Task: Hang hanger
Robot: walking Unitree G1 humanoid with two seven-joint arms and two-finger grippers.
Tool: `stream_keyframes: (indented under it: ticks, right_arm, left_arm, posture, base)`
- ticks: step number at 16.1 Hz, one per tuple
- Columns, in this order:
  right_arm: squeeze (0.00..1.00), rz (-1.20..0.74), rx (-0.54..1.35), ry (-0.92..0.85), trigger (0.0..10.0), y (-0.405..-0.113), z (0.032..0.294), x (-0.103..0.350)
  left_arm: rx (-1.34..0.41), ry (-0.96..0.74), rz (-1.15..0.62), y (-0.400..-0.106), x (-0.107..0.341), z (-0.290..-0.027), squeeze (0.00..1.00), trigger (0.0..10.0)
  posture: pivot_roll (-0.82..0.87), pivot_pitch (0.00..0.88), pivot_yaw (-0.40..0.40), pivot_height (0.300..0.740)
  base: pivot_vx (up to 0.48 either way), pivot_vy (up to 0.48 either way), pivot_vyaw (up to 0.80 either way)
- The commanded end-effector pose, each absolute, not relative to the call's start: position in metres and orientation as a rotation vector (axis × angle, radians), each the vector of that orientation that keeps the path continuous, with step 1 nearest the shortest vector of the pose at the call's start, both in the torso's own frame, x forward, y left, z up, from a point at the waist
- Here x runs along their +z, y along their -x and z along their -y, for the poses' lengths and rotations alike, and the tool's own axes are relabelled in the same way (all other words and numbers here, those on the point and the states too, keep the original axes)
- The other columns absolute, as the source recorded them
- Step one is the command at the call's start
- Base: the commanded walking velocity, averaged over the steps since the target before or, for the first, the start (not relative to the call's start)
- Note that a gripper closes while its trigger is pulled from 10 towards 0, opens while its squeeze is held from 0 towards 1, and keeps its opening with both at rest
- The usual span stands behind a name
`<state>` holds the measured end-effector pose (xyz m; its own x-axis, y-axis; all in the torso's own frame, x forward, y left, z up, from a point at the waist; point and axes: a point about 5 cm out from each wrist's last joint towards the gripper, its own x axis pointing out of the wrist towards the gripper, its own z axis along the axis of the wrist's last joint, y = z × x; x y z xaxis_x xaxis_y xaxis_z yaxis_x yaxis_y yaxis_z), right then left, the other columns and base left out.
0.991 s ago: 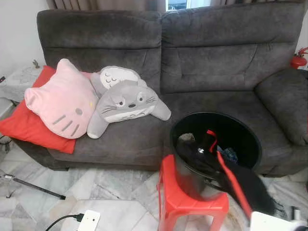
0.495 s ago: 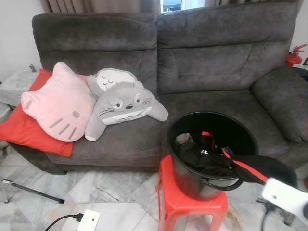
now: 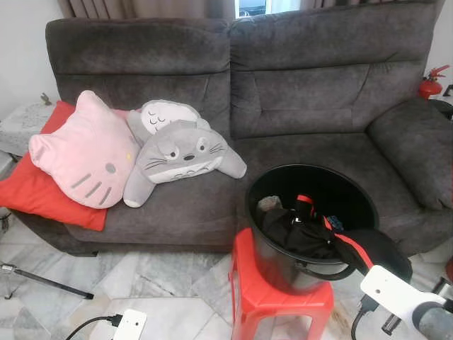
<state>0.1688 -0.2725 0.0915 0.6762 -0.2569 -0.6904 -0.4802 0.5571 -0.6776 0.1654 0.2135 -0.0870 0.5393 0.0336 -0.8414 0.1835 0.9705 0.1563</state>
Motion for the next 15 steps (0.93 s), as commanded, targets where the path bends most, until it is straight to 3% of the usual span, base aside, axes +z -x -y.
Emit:
stream_keyframes:
  ticks: [1, 5, 14, 15]
  right_arm:
    - [0.00, -0.852, 0.119, 0.993, 0.0, -0.168, 0.274, 0.094]
    - [0.00, -0.890, -0.011, 0.965, 0.0, -0.156, 0.284, 0.092]
    - [0.00, -0.879, -0.141, 0.977, 0.0, -0.158, 0.294, 0.088]
    - [0.00, -0.863, -0.170, 0.952, 4.4, -0.159, 0.295, 0.089]
  left_arm:
    - [-0.096, -0.258, -1.013, -0.163, -0.087, -0.218, 0.00, 10.0]
    - [-0.101, -0.258, -1.013, -0.163, -0.087, -0.218, 0.00, 10.0]
    - [-0.107, -0.262, -0.997, -0.167, -0.086, -0.215, 0.00, 10.0]
    - [-0.107, -0.263, -0.997, -0.167, -0.086, -0.215, 0.00, 10.0]
  posture:
    - [-0.23, 0.000, 0.085, 0.740]
    - [-0.23, 0.000, 0.086, 0.740]
    - [-0.23, 0.000, 0.090, 0.740]
    - [-0.23, 0.000, 0.090, 0.740]
  base:
    - [0.000, 0.000, 0.00]
    - [0.000, 0.000, 0.00]
    - [0.000, 0.000, 0.00]
    - [0.000, 0.000, 0.00]
